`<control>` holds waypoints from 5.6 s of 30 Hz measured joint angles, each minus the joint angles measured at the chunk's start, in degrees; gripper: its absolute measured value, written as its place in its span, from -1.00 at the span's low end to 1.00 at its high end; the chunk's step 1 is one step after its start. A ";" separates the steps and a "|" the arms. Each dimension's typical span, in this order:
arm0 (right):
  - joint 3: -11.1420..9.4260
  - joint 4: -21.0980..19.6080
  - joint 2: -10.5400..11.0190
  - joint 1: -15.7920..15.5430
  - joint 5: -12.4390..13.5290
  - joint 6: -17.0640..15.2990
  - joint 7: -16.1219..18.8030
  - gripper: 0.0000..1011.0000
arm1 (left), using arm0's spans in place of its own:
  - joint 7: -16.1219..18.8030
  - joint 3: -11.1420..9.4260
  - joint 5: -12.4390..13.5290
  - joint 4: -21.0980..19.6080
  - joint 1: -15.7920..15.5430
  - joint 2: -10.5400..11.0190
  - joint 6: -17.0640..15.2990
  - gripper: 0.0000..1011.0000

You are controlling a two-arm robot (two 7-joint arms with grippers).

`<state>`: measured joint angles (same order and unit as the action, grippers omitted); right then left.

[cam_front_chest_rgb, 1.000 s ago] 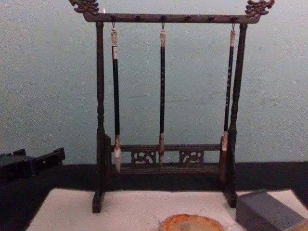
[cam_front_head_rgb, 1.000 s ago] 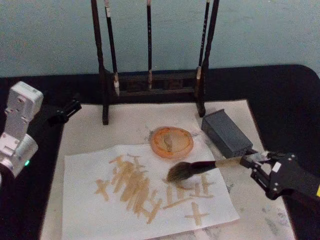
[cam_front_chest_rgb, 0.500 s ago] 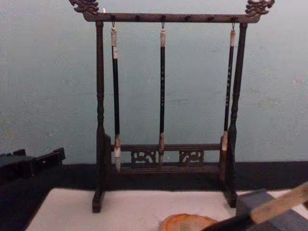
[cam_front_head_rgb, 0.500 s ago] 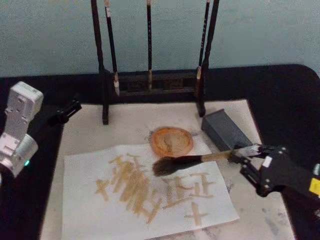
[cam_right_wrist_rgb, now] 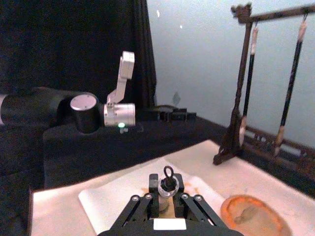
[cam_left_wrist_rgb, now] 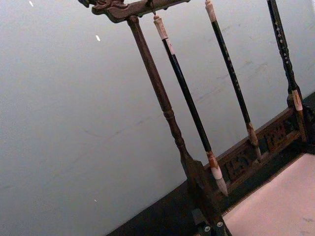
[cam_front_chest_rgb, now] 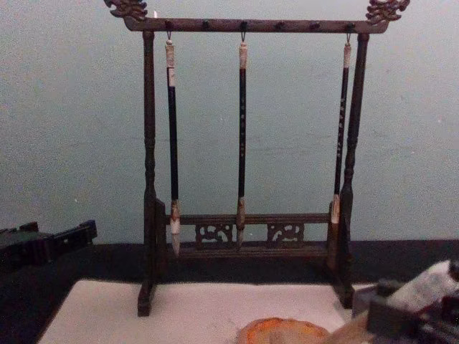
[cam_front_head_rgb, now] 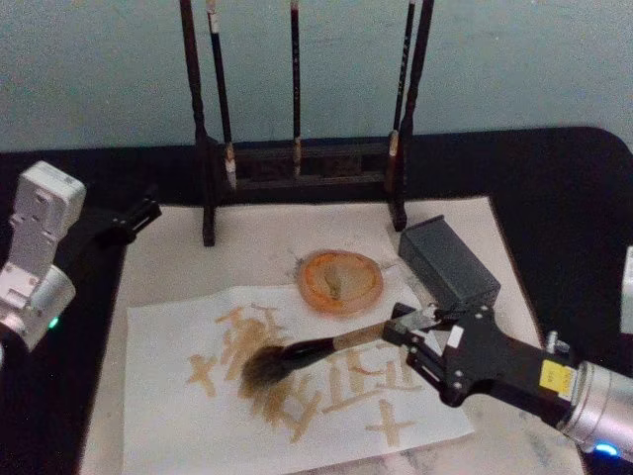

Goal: Pick up the brush from the inkstone, write on the paper, then place the brush back to its original position.

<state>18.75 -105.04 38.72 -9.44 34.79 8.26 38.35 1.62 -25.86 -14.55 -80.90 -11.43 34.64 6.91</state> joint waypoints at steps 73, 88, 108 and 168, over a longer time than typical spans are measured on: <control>-2.23 0.52 4.77 -0.77 6.55 -2.00 2.48 -0.68 | 0.00 0.00 0.00 0.00 0.00 0.00 0.00 0.98; -1.30 1.36 6.00 -0.63 8.44 -2.85 1.36 -0.68 | 0.00 0.00 0.00 0.00 0.00 0.00 0.00 0.98; -4.89 2.55 7.49 -2.72 10.92 -1.79 0.56 -0.68 | 0.00 0.00 0.00 0.00 0.00 0.00 0.00 0.98; 3.65 33.59 -1.73 24.72 24.21 -11.85 7.88 -0.68 | 0.00 0.00 0.00 0.00 0.00 0.00 0.00 0.98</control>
<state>22.40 -71.45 36.99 15.29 58.99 -3.59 46.23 1.62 -25.86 -14.55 -80.90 -11.43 34.65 6.91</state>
